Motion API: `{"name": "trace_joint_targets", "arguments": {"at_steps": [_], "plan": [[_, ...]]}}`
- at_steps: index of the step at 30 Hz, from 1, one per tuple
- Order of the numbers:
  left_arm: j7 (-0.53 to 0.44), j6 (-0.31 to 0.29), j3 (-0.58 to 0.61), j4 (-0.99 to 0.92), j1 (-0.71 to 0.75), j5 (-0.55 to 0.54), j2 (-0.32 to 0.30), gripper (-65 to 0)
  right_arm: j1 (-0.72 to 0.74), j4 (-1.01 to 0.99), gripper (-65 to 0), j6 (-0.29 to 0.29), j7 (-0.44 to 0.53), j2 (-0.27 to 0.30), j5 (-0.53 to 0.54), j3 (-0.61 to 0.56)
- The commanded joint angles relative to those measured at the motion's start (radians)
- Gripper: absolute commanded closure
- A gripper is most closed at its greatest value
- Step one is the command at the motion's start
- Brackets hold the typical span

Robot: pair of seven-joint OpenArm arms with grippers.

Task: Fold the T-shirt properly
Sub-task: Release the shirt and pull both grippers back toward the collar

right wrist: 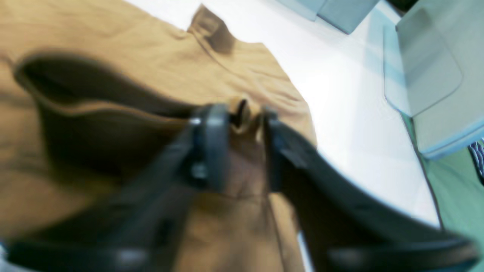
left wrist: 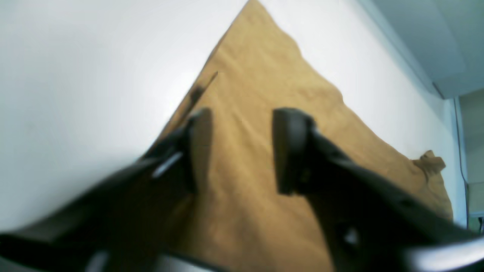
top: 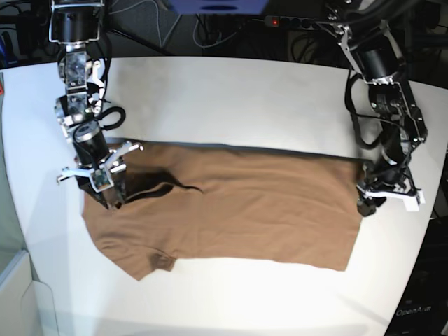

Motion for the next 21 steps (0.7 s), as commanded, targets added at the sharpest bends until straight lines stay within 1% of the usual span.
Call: {"name": "trace_joint_targets", "arguments": {"at_steps": [1, 2, 3, 6, 14, 17, 19, 21], "plan": [[-0.022, -0.013, -0.001, 0.018, -0.016, -0.016, -0.012, -31.3, 0.016, 0.018, -27.0, -0.004, 0.028, 0.009, 0.007, 0.001], [-0.022, -0.013, -0.001, 0.018, -0.010, -0.018, -0.012, -33.6, 0.016, 0.018, -30.5, -0.004, 0.028, 0.009, 0.007, 0.001], [-0.023, -0.014, -0.001, 0.018, -0.008, -0.022, -0.012, -34.6, 0.016, 0.018, -32.5, -0.004, 0.028, 0.009, 0.007, 0.001], [-0.023, -0.016, -0.001, 0.018, -0.008, -0.018, -0.012, -34.6, 0.016, 0.021, -34.1, -0.004, 0.028, 0.009, 0.007, 0.001], [-0.023, -0.017, -0.001, 0.018, -0.007, -0.016, -0.012, -34.6, 0.016, 0.020, -33.5, -0.004, 0.028, 0.014, 0.005, 0.001], [-0.023, -0.017, -0.001, 0.024, 0.005, -0.018, -0.012, -34.6, 0.008, 0.026, -33.4, -0.004, 0.028, 0.015, 0.005, 0.011], [-0.023, -0.017, -0.001, 0.023, 0.005, -0.016, -0.012, -34.6, -0.009, 0.026, -33.1, -0.004, 0.028, 0.022, 0.005, 0.040], [-0.023, -0.017, -0.001, 0.024, 0.005, -0.016, -0.012, -34.6, -0.035, 0.024, -28.7, -0.004, 0.032, 0.023, 0.005, 0.054]]}}
